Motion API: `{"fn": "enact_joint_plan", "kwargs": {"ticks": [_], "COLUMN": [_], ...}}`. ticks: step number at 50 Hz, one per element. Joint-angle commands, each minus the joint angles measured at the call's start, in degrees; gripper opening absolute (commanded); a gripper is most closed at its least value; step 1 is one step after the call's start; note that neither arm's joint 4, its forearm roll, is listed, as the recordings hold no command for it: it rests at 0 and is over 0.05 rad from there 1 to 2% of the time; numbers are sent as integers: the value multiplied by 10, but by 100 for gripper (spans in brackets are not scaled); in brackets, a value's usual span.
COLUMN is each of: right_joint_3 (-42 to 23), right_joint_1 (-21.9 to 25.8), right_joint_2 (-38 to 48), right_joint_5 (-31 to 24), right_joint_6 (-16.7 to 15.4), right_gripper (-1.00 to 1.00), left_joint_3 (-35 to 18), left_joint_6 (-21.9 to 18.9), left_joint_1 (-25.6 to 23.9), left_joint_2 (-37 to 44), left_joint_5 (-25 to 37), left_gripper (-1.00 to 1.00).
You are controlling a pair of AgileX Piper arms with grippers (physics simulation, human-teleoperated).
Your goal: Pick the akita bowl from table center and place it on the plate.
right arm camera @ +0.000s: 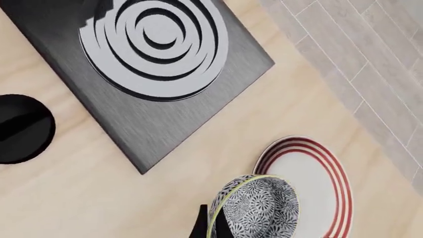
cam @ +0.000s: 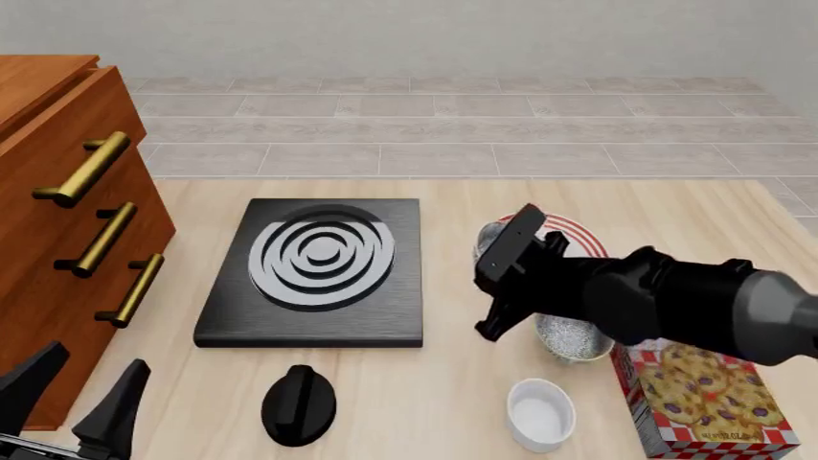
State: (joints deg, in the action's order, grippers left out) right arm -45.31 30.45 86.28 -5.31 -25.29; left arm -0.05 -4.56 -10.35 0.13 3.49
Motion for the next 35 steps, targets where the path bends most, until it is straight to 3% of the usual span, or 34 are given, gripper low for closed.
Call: {"fn": "enact_joint_plan", "kwargs": {"ticks": [1,21,35], "right_joint_3": [-13,-18,-41], "right_joint_1": [-22,-69,-100], "right_joint_2": [12,64,90], "right_joint_5": [23,77,83], "right_joint_6": [15,22,28], "right_gripper": [-100,-100,-100], "left_joint_3": [0,0,0], "left_joint_6": [0,0,2], "left_joint_1": [-2,3,1], "left_joint_2": [0,3,1], "left_joint_5": [0,0,2], "left_gripper": [100,100,100]}}
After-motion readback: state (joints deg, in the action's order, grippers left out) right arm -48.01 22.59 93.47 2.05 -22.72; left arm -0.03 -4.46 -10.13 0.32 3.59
